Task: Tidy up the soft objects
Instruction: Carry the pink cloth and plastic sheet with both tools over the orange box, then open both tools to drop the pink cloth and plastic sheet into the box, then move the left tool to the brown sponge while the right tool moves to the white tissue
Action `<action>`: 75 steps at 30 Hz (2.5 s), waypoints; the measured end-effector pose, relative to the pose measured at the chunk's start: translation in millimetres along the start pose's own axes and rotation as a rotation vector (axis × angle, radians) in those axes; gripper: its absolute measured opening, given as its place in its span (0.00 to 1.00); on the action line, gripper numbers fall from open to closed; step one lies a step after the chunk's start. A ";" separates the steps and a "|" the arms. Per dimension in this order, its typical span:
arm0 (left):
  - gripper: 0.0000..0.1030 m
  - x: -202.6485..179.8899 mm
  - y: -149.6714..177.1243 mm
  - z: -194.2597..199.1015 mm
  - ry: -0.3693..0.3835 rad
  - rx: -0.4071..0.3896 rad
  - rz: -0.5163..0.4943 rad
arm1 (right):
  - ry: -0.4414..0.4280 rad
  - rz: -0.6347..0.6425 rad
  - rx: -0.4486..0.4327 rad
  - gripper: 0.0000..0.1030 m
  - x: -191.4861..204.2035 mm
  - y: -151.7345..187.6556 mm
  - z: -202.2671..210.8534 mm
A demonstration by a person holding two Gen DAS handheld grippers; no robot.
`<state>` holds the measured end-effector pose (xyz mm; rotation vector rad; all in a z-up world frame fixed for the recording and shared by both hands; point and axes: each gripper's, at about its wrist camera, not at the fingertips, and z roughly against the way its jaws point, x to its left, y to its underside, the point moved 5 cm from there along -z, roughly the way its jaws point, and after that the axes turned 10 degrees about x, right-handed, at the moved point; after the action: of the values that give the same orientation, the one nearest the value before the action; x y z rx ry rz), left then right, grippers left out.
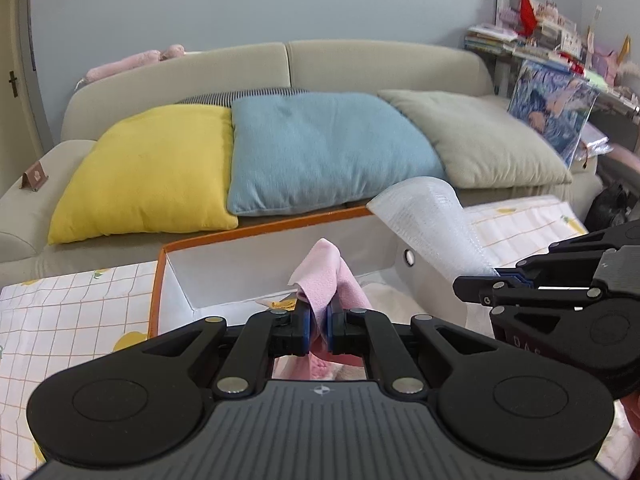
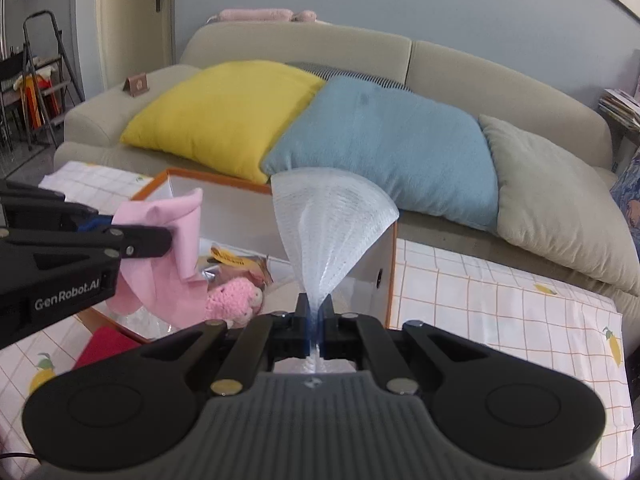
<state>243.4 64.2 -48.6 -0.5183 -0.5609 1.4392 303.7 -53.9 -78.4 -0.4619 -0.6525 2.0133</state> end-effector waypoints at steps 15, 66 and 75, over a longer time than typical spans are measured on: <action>0.09 12.9 4.6 -61.9 -0.071 0.149 0.013 | 0.080 0.067 0.161 0.01 -0.8 1.0 -74.2; 0.78 -119.5 121.5 97.9 0.179 -0.004 -0.064 | 0.096 -0.321 -0.079 0.83 -38.7 210.0 131.1; 0.78 -148.5 136.6 76.0 0.237 0.095 -0.138 | 0.105 -0.426 0.084 0.83 -63.1 230.5 104.4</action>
<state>82.9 -75.1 -84.5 -0.5550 -0.3306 1.2463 122.0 -232.6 -133.9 -0.3426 -0.5466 1.5957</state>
